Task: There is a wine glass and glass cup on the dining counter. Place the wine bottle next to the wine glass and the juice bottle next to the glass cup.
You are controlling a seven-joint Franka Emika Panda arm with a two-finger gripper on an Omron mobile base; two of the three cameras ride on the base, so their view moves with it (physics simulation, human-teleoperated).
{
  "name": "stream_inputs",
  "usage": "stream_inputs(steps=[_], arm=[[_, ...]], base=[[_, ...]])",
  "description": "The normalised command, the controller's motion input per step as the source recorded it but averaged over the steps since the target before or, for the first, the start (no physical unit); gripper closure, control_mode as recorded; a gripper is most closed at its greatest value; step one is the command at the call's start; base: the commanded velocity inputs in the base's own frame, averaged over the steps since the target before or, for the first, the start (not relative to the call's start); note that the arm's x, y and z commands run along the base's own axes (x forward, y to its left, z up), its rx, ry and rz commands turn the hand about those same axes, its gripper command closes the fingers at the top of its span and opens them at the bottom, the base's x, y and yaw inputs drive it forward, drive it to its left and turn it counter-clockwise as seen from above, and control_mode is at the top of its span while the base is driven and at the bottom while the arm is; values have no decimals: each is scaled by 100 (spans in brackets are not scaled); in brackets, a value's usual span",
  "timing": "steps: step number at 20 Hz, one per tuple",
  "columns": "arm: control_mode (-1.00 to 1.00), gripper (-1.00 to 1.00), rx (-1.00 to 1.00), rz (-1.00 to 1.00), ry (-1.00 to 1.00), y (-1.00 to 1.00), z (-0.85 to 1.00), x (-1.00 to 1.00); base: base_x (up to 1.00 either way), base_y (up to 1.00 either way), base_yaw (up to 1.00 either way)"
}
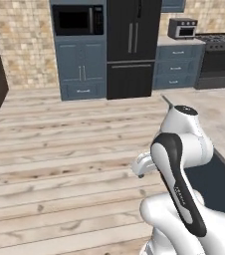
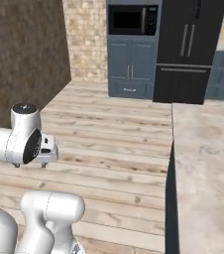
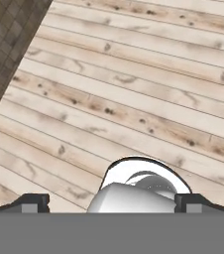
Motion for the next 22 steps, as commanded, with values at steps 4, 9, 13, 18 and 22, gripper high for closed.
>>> stream_inputs(steps=[4,9,13,18,22], arm=[[100,-100,0,0,0,0,0,0],[100,-100,0,0,0,0,0,0],[100,-100,0,0,0,0,0,0],[100,-100,0,0,0,0,0,0],[100,-100,0,0,0,0,0,0]], base=[[81,4,-6],[80,5,-7],[79,6,-9],[77,6,-12],[75,7,-15]])
